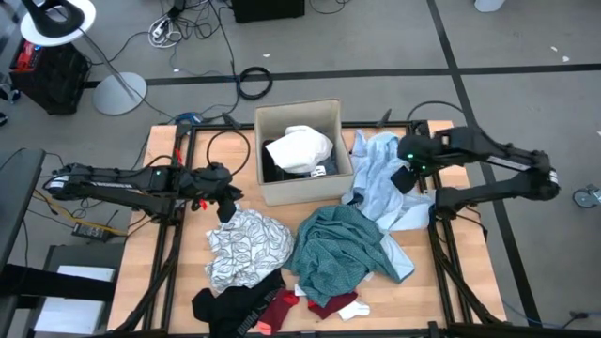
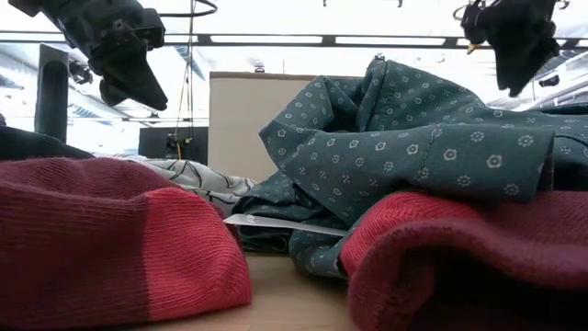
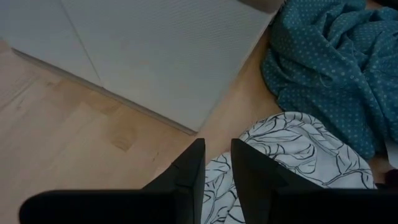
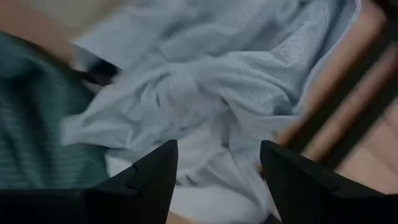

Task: Sort clothes
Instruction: Put the blue shirt into the laundry organizer

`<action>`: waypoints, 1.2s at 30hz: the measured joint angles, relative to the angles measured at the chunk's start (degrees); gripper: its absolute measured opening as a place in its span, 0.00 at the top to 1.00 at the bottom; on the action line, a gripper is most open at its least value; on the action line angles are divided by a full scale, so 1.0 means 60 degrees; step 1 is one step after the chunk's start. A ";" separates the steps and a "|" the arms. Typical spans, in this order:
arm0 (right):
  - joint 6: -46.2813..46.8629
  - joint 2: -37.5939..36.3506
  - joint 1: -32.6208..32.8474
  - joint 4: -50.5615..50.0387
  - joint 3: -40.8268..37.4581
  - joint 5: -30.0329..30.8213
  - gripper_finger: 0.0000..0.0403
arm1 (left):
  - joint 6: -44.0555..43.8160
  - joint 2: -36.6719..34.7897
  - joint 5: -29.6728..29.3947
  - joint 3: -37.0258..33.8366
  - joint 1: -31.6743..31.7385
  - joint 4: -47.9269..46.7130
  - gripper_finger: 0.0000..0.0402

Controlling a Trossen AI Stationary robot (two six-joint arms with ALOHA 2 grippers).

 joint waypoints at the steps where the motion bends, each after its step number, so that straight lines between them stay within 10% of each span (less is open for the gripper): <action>1: 0.0242 0.0218 -0.0095 -0.0162 0.0000 0.0002 0.43 | 0.0001 0.0000 -0.0002 0.0000 0.0000 0.0000 0.79; 22: 0.2415 0.1332 -0.0638 0.1214 -0.1302 -0.0179 0.43 | 0.0015 0.0007 -0.0037 0.0000 0.0000 -0.0015 0.79; 36: 0.2674 0.1745 -0.0601 0.5609 -0.4313 -0.0469 0.53 | 0.0769 0.0198 -0.0080 0.0004 0.0000 -0.0023 0.79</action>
